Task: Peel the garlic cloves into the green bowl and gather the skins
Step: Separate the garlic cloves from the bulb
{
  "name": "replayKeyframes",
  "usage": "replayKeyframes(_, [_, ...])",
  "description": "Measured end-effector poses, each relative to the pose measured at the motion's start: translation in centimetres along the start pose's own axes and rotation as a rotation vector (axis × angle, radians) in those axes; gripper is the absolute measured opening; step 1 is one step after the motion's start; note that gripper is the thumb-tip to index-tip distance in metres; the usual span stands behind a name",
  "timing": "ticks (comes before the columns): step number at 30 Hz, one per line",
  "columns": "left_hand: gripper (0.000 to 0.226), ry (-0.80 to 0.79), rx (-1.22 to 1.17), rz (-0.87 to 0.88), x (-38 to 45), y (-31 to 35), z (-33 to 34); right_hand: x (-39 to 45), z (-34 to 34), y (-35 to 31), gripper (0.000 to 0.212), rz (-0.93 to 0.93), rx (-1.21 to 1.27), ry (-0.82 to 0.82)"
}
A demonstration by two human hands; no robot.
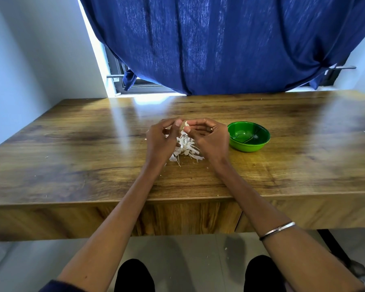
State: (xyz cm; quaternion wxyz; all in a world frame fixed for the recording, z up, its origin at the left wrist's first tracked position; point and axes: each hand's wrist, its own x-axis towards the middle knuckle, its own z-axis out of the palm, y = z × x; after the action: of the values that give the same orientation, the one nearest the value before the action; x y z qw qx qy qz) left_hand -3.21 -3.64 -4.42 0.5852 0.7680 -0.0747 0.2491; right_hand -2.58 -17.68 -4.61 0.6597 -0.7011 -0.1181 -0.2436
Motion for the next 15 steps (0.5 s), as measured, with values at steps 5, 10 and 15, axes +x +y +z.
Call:
replayKeyframes(5, [0.019,0.006,-0.176,-0.08,-0.12,0.83,-0.25,-0.17,-0.12,-0.16,0.022,0.004,0.013,-0.034])
replayKeyframes(10, [0.004,-0.029,-0.219,-0.125,0.06,0.91,-0.62,-0.31,-0.04,-0.56,0.018,0.05,0.063,-0.11])
replayKeyframes(15, [0.007,-0.127,-0.193,-0.095,0.22,1.1,-0.79,-0.36,0.0,-0.89,0.013,0.209,0.232,-0.201])
